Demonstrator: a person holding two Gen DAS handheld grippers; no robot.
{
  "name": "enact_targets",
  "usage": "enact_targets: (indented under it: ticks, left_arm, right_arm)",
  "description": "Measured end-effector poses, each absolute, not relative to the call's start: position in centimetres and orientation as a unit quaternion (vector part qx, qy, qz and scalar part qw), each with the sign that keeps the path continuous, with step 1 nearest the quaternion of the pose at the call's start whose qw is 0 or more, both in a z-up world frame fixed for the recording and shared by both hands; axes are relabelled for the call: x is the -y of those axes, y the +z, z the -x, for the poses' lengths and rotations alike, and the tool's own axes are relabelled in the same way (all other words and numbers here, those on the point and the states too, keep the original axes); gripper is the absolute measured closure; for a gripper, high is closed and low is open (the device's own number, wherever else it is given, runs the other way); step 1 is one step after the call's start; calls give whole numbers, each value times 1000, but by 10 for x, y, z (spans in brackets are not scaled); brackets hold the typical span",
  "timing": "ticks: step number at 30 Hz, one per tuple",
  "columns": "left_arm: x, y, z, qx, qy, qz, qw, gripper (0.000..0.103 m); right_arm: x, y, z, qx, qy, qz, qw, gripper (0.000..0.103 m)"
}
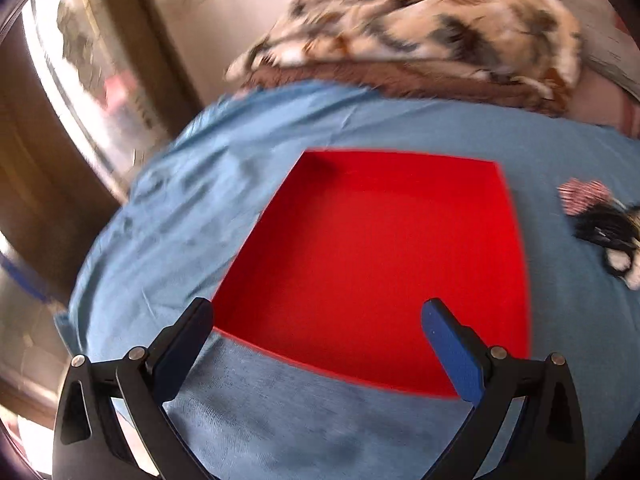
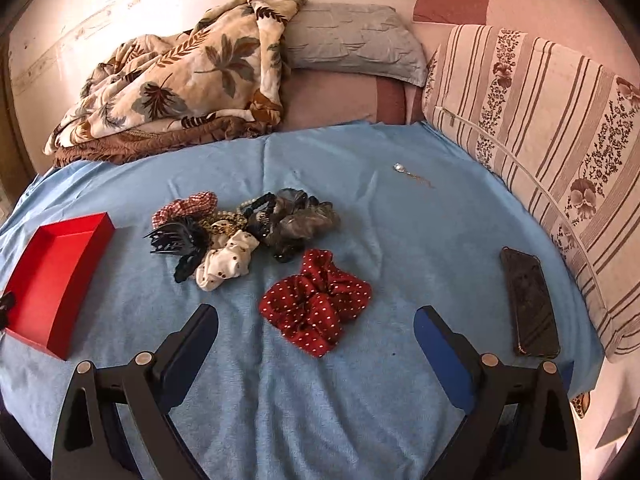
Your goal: Organize jewelry
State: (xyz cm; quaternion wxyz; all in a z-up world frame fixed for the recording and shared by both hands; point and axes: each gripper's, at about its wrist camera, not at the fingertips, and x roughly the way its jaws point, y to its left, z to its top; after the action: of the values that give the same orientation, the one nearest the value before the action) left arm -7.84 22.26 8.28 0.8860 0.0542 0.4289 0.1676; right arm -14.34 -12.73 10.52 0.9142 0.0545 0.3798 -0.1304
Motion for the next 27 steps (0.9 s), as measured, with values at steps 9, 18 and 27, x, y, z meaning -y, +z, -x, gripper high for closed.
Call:
enact_targets:
  ticks: [9,18,27]
  left_arm:
    - [-216,47,78,-477,162,-76,861,20]
    - [-217,71,106,-444,161,-71,879,20]
    - [-148,129,96,-393,32,-19,919,20]
  right_arm:
    - [123,109,145,-377,-135,-48,915,3]
    - [139,101,150,-381,-142,-55,912,3]
    - [183,83,150,-397,-145,-97,901,3]
